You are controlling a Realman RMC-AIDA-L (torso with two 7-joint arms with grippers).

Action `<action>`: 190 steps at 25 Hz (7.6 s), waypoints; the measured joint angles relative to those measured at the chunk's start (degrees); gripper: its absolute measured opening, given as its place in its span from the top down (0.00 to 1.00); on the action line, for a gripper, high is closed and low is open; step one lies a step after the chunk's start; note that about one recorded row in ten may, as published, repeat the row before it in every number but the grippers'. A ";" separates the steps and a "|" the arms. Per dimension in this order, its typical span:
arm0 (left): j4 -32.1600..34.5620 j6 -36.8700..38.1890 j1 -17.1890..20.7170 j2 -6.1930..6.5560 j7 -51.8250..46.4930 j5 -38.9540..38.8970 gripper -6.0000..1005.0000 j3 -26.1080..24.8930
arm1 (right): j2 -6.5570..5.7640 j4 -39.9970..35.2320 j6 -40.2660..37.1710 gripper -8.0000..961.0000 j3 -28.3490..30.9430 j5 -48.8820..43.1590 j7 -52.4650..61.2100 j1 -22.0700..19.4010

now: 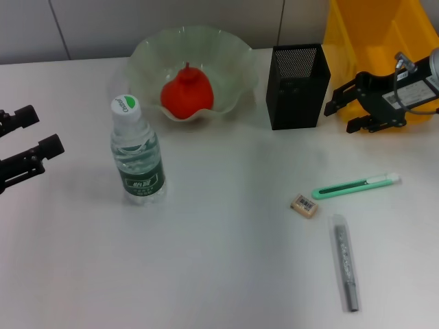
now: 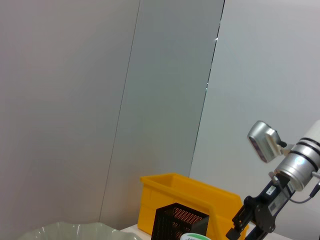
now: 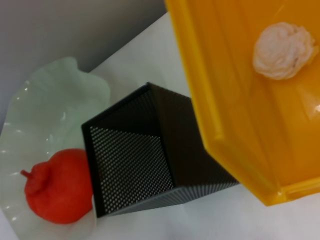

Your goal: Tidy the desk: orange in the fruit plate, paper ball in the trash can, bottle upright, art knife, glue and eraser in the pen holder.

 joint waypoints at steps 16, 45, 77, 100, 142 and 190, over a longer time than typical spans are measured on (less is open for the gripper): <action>0.10 1.31 -0.04 -0.22 0.27 0.24 0.22 0.00 | 0.17 3.65 5.26 0.44 -0.04 -1.55 0.10 1.90; -0.04 1.36 0.28 -0.45 0.26 0.35 0.22 0.37 | -2.29 11.89 12.09 0.44 -6.31 0.70 -0.27 4.35; -1.58 1.59 -0.22 -2.75 0.34 -1.49 0.22 -1.38 | 2.87 1.15 -0.52 0.45 -28.26 30.36 -36.33 -0.63; -5.44 3.37 -0.20 -2.97 1.68 -4.70 0.22 -1.07 | -0.11 -11.19 -20.44 0.45 -44.15 25.35 -66.68 -4.49; -6.86 4.37 -0.45 -2.50 1.55 -4.13 0.22 -1.17 | 3.16 -16.25 -25.74 0.47 -47.44 18.63 -68.58 -4.17; -10.57 2.46 -1.77 -2.94 5.05 -3.95 0.22 0.31 | 3.43 -13.80 -3.99 0.51 -53.03 -1.54 -73.81 -8.99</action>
